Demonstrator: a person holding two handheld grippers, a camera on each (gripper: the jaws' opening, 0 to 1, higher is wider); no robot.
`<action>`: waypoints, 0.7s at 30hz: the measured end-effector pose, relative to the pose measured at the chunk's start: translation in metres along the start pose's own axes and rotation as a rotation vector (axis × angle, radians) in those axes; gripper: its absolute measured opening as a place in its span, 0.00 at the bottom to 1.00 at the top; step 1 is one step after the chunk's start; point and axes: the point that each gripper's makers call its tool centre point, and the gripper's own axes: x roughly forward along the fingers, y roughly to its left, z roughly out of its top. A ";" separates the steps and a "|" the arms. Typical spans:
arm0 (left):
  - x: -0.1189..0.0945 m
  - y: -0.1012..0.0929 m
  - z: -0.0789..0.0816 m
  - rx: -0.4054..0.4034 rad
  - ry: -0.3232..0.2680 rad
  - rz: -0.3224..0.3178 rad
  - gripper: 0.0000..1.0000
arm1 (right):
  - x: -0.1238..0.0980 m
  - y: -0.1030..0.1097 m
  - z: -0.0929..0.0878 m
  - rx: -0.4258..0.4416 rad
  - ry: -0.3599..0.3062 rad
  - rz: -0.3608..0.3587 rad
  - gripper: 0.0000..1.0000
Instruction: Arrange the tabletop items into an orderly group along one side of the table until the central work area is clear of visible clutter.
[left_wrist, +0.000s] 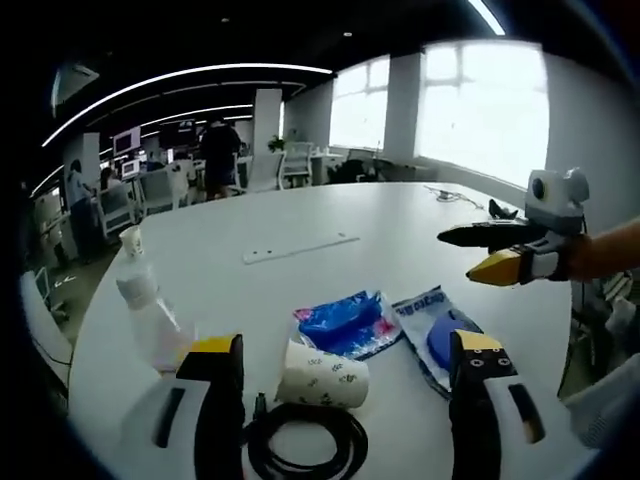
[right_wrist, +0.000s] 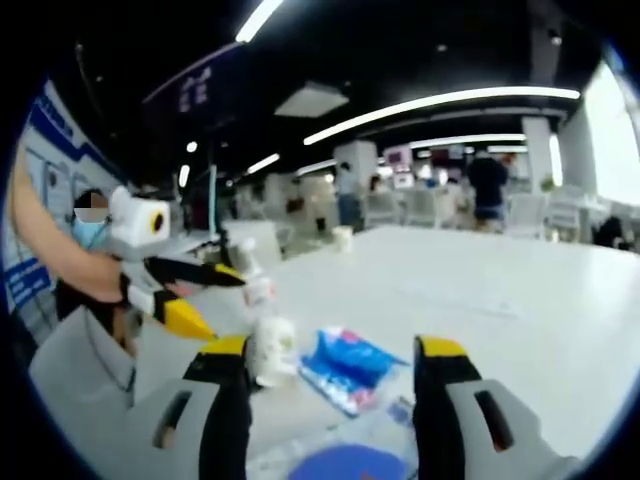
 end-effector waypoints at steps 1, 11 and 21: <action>0.002 -0.001 0.001 0.001 0.002 -0.004 0.83 | 0.000 0.000 -0.001 -0.004 0.003 -0.003 0.61; 0.022 0.005 0.001 -0.033 0.041 -0.010 0.81 | 0.001 -0.015 -0.004 0.026 -0.003 -0.026 0.59; 0.055 0.019 -0.005 -0.080 0.126 0.007 0.76 | 0.009 -0.029 -0.016 0.062 0.023 -0.058 0.56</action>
